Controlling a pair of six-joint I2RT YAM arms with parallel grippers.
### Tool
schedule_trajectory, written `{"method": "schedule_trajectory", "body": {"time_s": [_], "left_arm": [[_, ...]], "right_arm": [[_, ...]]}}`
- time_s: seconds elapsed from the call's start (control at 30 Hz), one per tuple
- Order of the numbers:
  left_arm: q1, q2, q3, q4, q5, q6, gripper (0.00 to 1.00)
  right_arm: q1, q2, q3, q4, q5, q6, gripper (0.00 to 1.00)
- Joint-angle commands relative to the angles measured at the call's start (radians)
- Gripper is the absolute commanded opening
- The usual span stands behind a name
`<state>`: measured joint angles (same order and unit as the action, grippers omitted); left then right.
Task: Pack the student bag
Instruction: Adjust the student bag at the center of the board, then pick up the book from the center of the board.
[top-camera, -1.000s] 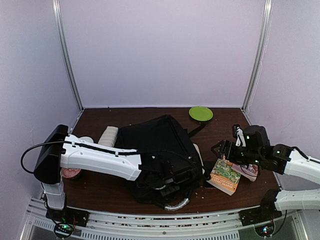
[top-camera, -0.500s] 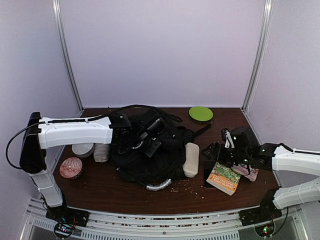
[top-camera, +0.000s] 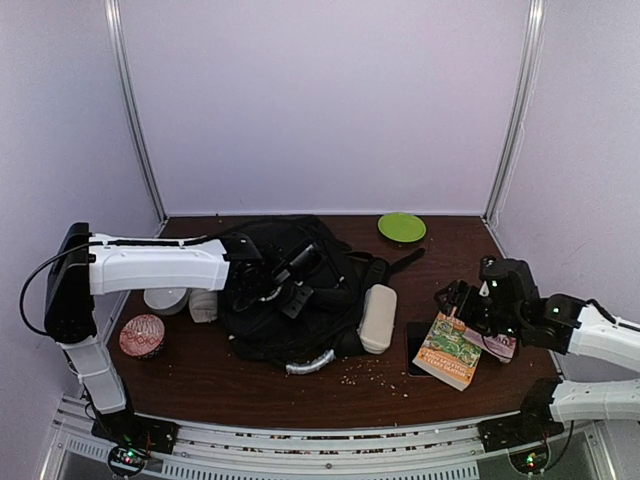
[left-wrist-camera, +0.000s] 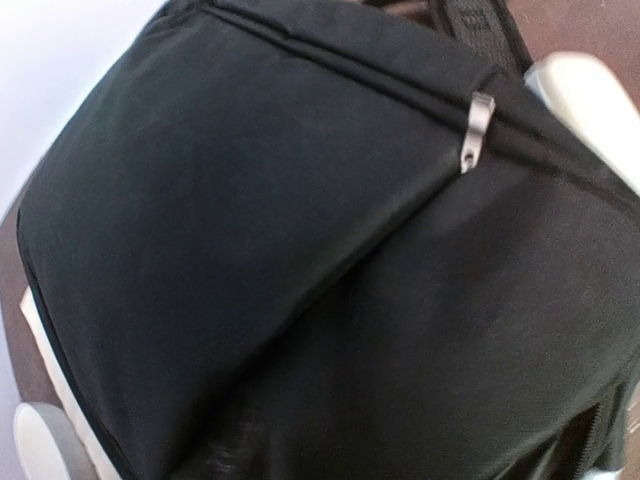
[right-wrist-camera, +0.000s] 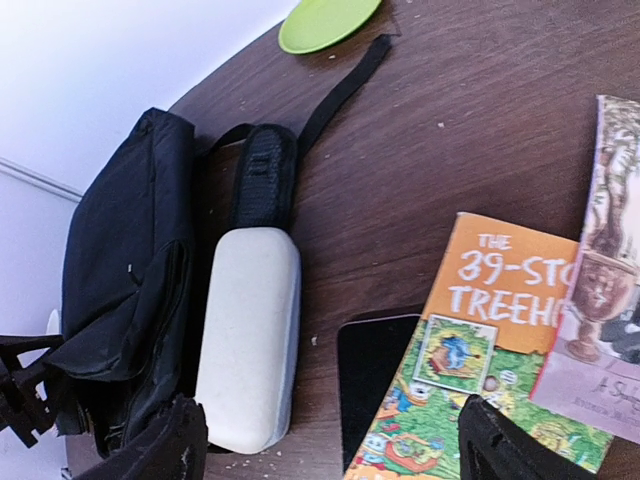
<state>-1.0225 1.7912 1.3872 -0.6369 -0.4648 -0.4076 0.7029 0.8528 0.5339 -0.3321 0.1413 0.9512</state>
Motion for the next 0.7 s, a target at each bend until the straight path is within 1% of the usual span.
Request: {"method": "schedule_trajectory", "body": {"time_s": [0.0,0.07,0.2,0.23,0.3,0.37,0.43,0.5,0.57,0.67], "left_arm": [[0.01,-0.074,-0.036,-0.002,0.017,-0.015,0.65],[-0.007,-0.136,-0.039,-0.029,0.038,-0.015,0.75],[-0.077,-0.249,-0.001,-0.062,0.037,-0.017,0.88],[-0.092,-0.264,0.009,-0.051,0.048,-0.029,0.97],[-0.123,-0.267,0.029,0.006,0.102,-0.044,0.98],[-0.152,-0.234,0.045,0.089,0.164,-0.058,0.98],[-0.169,-0.167,0.082,0.165,0.241,-0.068,0.98],[-0.183,-0.073,0.15,0.2,0.297,-0.073,0.98],[-0.19,0.031,0.225,0.218,0.341,-0.071,0.97],[-0.191,0.127,0.319,0.228,0.39,-0.079,0.95]], "right_arm": [[-0.015,-0.075,-0.039,-0.143,0.103,0.054,0.87],[-0.028,-0.098,-0.042,-0.199,0.098,0.069,0.87],[-0.048,-0.163,-0.076,-0.259,0.095,0.107,0.87],[-0.052,-0.18,-0.09,-0.264,0.095,0.124,0.87],[-0.059,-0.209,-0.124,-0.264,0.09,0.158,0.87],[-0.063,-0.228,-0.159,-0.266,0.083,0.195,0.87],[-0.064,-0.248,-0.2,-0.259,0.066,0.233,0.87],[-0.063,-0.27,-0.247,-0.246,0.045,0.272,0.86],[-0.064,-0.302,-0.288,-0.237,0.037,0.317,0.86],[-0.065,-0.359,-0.313,-0.261,0.066,0.355,0.86]]}}
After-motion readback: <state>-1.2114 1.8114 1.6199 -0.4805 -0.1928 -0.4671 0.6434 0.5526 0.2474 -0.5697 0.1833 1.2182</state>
